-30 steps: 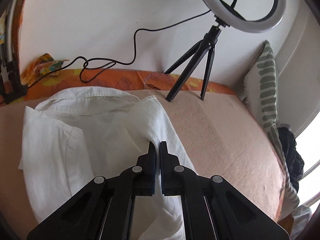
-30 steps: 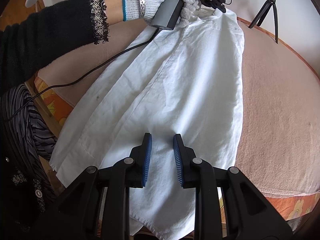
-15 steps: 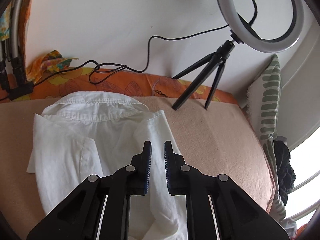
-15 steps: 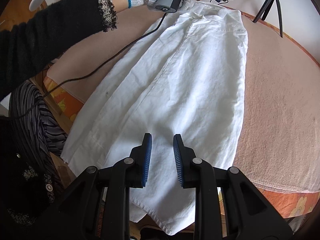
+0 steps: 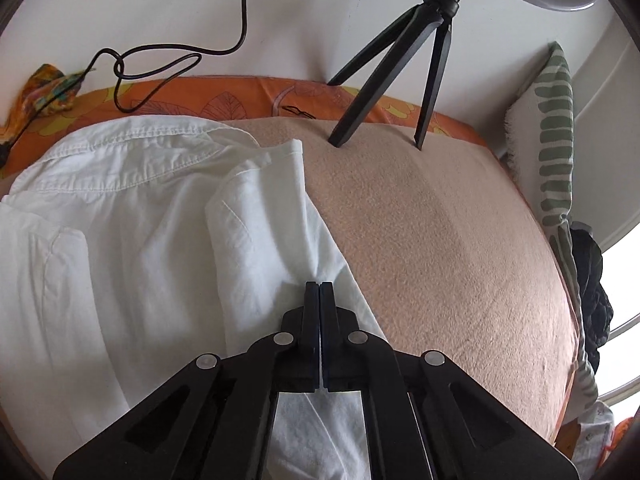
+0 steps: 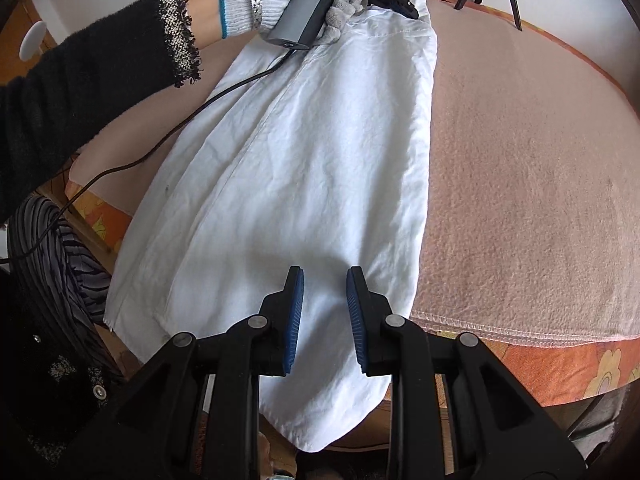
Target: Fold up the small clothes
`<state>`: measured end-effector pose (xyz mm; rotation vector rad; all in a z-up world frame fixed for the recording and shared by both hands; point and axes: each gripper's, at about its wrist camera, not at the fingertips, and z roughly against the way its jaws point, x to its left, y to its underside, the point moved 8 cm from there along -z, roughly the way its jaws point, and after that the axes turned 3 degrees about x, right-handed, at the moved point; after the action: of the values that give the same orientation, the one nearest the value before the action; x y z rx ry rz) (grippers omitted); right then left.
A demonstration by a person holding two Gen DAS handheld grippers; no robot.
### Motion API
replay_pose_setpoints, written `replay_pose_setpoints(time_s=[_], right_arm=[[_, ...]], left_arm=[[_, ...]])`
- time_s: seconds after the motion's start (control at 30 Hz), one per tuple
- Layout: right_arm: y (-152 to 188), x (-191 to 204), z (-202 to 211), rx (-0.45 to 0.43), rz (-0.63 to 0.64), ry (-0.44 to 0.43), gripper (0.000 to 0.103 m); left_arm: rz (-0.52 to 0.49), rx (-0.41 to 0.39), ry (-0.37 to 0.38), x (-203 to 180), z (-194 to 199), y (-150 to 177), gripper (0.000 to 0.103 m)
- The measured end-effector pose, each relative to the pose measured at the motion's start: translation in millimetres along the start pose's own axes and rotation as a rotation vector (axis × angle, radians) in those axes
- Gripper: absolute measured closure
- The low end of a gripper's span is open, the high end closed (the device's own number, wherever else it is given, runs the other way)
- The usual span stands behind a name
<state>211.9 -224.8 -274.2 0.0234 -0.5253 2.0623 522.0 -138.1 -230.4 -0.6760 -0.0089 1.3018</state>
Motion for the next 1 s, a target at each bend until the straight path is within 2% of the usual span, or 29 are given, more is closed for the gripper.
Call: replay_pose_setpoints(time_s=[0.1, 0.13, 0.2, 0.27, 0.3, 0.4, 0.47, 0.53, 0.6, 0.63, 0.7, 0.77, 0.83, 0.9, 1.0], right_arm=[[7, 8, 5, 0.026, 0.009, -0.081, 0.079], [6, 5, 11, 0.001, -0.001, -0.089, 0.079], [5, -9, 28, -0.081, -0.036, -0.032, 0.076], [6, -31, 36, -0.118, -0.130, -0.034, 0.055], [7, -42, 37, -0.120, -0.174, -0.053, 0.053], [10, -58, 27, -0.091, -0.236, -0.113, 0.053], [12, -57, 19, -0.072, -0.249, -0.139, 0.053], [10, -53, 18, -0.080, -0.241, -0.150, 0.052], [10, -44, 16, -0.072, -0.232, -0.184, 0.076], [14, -39, 12, -0.053, -0.236, -0.203, 0.097], [17, -30, 7, -0.037, -0.242, -0.221, 0.100], [17, -19, 22, -0.068, -0.235, -0.278, 0.101], [18, -13, 33, -0.094, -0.172, -0.215, 0.101], [23, -25, 26, -0.067, -0.216, -0.170, 0.101], [27, -41, 11, -0.027, -0.294, -0.204, 0.099]], left_arm=[[-0.028, -0.008, -0.042, -5, 1, -2, 0.101], [-0.037, -0.008, -0.048, -6, 2, -1, 0.101], [-0.021, 0.001, -0.035, -4, 5, 0, 0.101], [0.011, 0.019, -0.012, -2, 6, 1, 0.101], [0.020, 0.012, -0.005, -3, 11, 1, 0.101], [-0.001, 0.001, 0.082, -22, 28, 2, 0.101], [-0.038, 0.036, 0.085, -36, 23, 4, 0.101], [-0.042, 0.075, 0.053, -37, 12, 6, 0.101], [0.010, 0.108, 0.066, -33, -1, 5, 0.101], [0.029, 0.119, 0.063, -29, -7, 6, 0.101], [0.038, 0.101, 0.056, -23, -8, 6, 0.101], [0.042, 0.080, 0.064, -21, -9, 4, 0.101], [0.042, 0.053, 0.066, -20, -9, 3, 0.101], [0.046, 0.035, 0.061, -21, -10, 2, 0.101], [0.056, 0.046, 0.048, -23, -5, -1, 0.101]])
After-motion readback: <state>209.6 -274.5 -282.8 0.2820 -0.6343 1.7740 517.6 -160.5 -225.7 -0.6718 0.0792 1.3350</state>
